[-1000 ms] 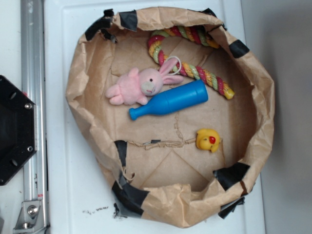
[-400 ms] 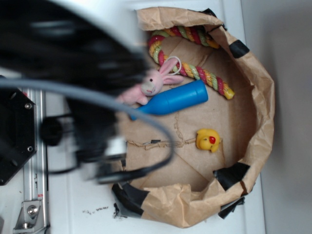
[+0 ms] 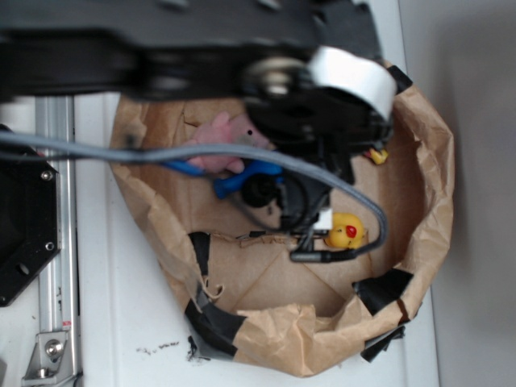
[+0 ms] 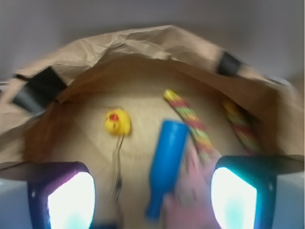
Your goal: Grab the yellow duck.
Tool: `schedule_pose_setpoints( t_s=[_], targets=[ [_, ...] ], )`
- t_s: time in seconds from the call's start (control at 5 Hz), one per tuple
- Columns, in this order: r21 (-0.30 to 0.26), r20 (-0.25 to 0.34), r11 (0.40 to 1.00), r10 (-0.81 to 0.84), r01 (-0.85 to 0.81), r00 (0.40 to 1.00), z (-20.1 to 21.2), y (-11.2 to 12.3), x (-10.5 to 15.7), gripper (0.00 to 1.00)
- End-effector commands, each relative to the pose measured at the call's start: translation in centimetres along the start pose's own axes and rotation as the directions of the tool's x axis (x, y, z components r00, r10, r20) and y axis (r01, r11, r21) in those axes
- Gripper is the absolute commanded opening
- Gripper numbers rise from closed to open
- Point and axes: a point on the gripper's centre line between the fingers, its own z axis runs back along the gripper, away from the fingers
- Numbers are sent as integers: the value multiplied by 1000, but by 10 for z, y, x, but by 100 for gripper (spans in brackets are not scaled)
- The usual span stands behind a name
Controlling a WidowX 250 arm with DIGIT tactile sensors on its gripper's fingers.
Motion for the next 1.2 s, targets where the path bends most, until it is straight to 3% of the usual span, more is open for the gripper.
schedule_pose_setpoints(
  t_s=[0.0, 0.2, 0.4, 0.6, 0.8, 1.0],
  targets=[
    [81, 60, 977, -201, 196, 978, -39, -18, 19, 100],
    [84, 59, 974, -214, 208, 975, -48, -28, 28, 100],
    [141, 16, 963, -236, 232, 972, -65, -32, 31, 100],
    [150, 11, 961, -235, 230, 972, -85, -31, 30, 100],
    [125, 4, 964, -236, 233, 972, -100, -40, 25, 100],
    [76, 21, 959, -274, 272, 961, -101, -66, 9, 100]
  ],
)
